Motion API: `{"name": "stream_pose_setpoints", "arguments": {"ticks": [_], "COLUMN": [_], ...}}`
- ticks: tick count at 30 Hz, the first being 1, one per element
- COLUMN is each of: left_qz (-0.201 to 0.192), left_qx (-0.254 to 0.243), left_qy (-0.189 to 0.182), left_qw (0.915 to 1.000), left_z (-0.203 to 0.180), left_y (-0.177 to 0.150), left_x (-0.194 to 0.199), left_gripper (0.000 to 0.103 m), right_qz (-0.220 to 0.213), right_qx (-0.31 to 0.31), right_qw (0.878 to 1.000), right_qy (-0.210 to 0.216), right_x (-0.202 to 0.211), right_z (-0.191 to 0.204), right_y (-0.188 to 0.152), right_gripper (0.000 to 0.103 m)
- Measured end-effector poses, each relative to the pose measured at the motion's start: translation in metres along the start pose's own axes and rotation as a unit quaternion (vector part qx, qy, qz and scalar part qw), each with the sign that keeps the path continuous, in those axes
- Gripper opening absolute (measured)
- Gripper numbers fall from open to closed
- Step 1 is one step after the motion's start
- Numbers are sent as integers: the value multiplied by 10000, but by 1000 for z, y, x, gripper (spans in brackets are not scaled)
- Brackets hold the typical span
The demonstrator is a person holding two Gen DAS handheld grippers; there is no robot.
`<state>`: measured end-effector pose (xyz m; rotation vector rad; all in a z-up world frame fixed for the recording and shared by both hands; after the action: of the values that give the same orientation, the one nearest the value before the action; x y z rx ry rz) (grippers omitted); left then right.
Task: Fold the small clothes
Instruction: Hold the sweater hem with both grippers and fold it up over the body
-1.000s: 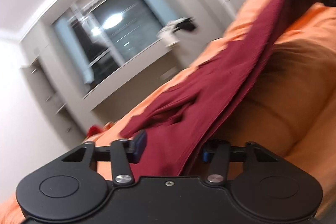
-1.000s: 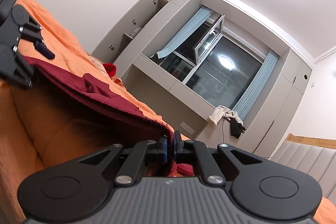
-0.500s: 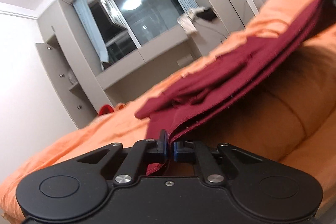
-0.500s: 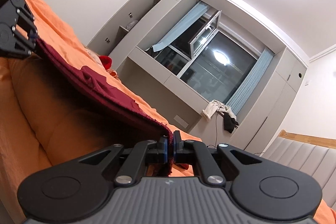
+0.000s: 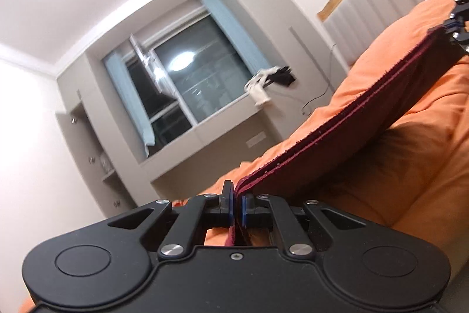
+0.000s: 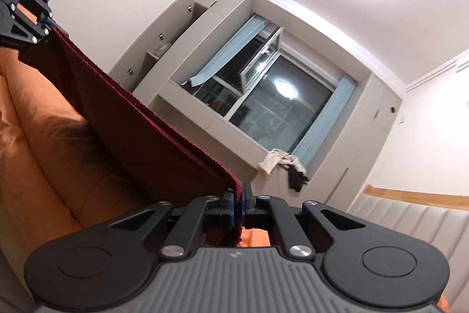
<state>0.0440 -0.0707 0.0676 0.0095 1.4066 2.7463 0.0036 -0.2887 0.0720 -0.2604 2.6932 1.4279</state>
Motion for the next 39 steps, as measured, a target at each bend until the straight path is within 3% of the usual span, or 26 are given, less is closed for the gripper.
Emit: {"name": "stream_pose_setpoints", "arguments": {"ticks": [6, 10, 13, 18, 24, 29, 34, 39], "left_qz": [-25, 309, 431, 274, -57, 50, 393, 907], "left_qx": [-7, 124, 276, 297, 265, 650, 887, 1049], "left_qy": [-44, 22, -24, 115, 222, 105, 38, -39], "left_qw": [10000, 9994, 9987, 9991, 9994, 9978, 9953, 9903], "left_z": [5, 10, 14, 27, 46, 58, 59, 57], "left_y": [17, -2, -9, 3, 36, 47, 30, -7], "left_x": [36, 25, 17, -11, -83, -166, -255, -326], "left_gripper": [10, 12, 7, 7, 7, 7, 7, 7], "right_qz": [67, -7, -81, -174, 76, 451, 846, 1153], "right_qx": [-250, -234, -216, -161, -649, -815, -861, -519], "right_qw": [9997, 9997, 9997, 9997, 9978, 9949, 9902, 9875], "right_qy": [24, 110, 105, 4, 80, 392, 699, 945], "right_x": [-8, -25, -40, -84, -169, -249, -325, -369], "right_z": [-6, -2, -5, -16, -34, -39, -24, 8], "right_y": [1, 2, 4, 7, 1, -10, -35, -64], "right_gripper": [4, 4, 4, 4, 5, 5, 5, 5]}}
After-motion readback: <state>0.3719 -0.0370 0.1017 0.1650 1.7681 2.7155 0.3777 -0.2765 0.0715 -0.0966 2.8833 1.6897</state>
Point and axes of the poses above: each gripper's, at about its wrist camera, not at the fingertips, and x roughly against the way its jaws point, z to its left, y to its top, the point moved 10 cm from there along -x, roughly the way its jaws point, and after that the axes turned 3 degrees about -z, right-handed, at the moved point
